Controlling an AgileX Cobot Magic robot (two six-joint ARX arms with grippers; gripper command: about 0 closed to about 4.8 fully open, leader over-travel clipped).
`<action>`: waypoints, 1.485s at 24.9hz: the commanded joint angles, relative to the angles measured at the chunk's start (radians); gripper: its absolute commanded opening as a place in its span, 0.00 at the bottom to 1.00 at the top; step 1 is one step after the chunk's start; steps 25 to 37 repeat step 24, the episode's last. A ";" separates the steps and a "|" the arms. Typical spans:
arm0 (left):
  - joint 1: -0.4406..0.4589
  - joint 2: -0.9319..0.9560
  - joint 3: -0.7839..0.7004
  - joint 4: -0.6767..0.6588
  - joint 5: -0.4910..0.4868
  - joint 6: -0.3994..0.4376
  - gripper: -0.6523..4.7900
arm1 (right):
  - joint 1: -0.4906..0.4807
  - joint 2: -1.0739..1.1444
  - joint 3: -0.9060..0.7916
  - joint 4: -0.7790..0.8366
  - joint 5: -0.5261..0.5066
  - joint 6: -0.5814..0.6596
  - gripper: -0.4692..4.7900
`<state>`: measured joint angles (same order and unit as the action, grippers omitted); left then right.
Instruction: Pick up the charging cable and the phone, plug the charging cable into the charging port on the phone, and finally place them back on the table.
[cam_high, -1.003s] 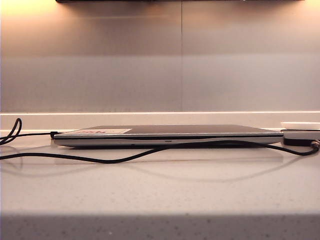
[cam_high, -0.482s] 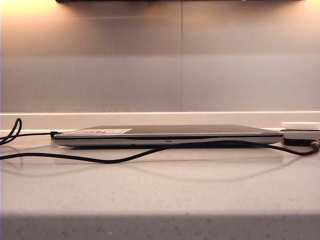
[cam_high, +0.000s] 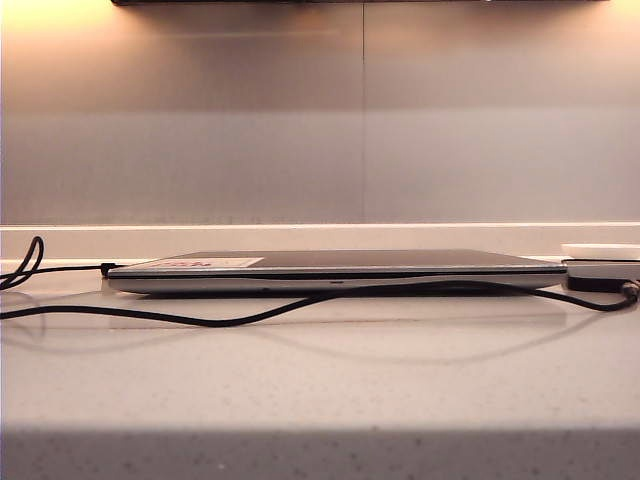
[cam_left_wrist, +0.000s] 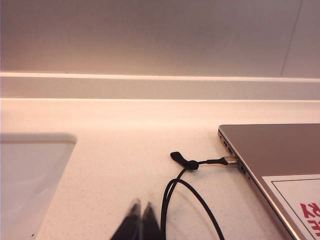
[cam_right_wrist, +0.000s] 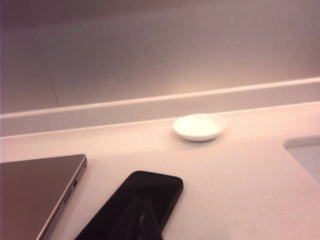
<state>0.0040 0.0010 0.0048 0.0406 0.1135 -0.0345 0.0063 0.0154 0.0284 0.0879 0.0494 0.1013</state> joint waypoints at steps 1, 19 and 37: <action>0.000 0.001 0.004 0.013 0.003 0.000 0.11 | 0.000 -0.016 -0.023 0.019 0.000 0.002 0.09; 0.000 0.001 0.004 0.013 0.003 0.000 0.11 | 0.001 -0.016 -0.024 0.013 0.001 0.002 0.09; 0.000 0.001 0.004 0.013 0.003 0.000 0.11 | 0.001 -0.016 -0.024 0.013 0.001 0.002 0.09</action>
